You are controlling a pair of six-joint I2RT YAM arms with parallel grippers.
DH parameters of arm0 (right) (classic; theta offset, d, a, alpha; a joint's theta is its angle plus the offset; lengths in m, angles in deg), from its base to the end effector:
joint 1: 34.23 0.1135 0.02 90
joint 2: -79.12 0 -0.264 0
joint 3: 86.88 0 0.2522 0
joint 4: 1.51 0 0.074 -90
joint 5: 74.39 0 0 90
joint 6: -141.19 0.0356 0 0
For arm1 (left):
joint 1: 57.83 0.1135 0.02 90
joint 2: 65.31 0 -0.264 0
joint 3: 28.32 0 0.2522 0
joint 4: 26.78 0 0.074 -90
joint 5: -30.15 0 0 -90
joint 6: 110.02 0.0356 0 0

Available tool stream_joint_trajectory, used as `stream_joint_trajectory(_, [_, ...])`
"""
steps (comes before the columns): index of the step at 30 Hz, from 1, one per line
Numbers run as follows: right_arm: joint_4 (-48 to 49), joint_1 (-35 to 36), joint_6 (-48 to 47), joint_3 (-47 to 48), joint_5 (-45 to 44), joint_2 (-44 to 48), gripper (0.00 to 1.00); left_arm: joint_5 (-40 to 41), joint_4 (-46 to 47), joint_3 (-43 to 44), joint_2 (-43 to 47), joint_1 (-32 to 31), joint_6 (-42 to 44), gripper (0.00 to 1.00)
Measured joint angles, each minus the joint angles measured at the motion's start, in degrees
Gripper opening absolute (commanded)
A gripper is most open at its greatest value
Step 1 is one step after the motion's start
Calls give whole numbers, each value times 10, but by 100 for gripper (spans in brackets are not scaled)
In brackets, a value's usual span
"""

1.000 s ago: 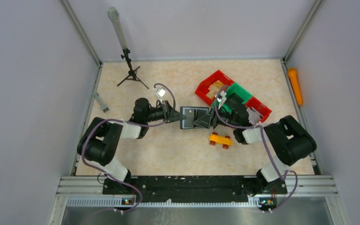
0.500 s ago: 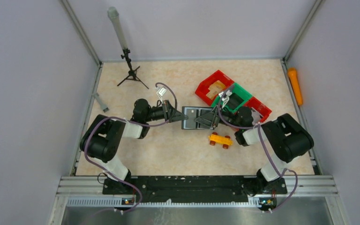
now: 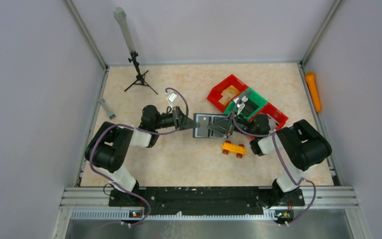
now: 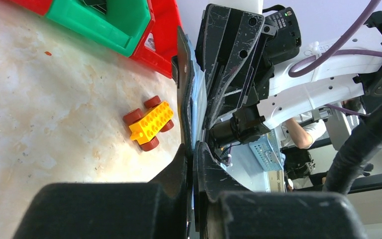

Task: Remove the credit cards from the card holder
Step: Remove the credit card from the card holder.

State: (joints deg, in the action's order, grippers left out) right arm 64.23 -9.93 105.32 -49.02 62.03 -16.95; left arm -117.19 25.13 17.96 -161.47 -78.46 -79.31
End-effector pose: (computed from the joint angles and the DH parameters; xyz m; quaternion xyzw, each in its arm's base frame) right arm 0.2432 0.1381 0.1746 -0.1305 0.6617 0.6382 0.3713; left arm 0.2739 -0.1352 0.1864 0.1240 0.6892 -0.6608 0.2699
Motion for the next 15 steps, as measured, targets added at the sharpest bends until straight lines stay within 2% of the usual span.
stream_joint_trajectory(6, [6,-1,2,-1,0,0,0,-1,1,-1,0,3,0,10])
stream_joint_trajectory(12, [7,-2,2,-1,0,0,0,-1,3,-3,0,5,0,17])
stream_joint_trajectory(15, [7,-5,2,-1,0,0,0,0,3,-4,0,11,0,16])
